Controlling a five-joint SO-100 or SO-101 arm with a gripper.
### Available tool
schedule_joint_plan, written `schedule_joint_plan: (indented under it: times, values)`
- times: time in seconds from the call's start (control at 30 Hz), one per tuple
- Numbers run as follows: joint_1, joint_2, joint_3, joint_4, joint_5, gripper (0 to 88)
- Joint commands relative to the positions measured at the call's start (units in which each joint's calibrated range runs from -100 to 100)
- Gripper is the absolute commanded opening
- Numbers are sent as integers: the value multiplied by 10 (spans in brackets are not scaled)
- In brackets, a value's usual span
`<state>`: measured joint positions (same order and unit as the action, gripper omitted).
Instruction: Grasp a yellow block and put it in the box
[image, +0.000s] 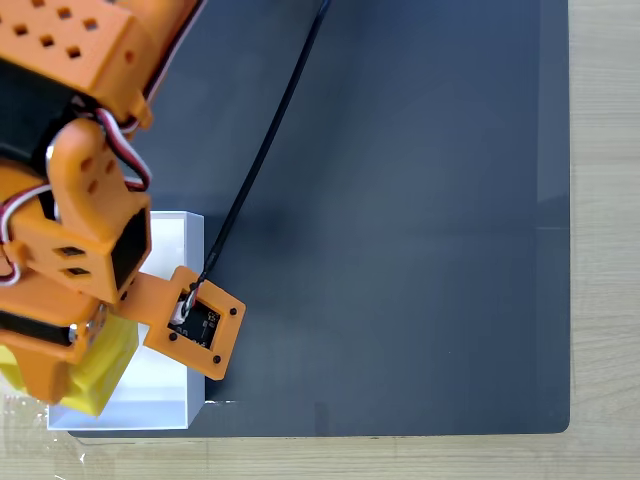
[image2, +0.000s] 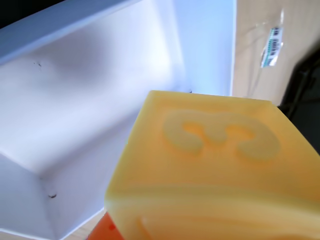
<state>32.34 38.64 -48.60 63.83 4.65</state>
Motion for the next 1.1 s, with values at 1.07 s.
schedule_joint_plan:
  times: [1.07]
  values:
    - [-32, -37, -4, 29, 46, 407]
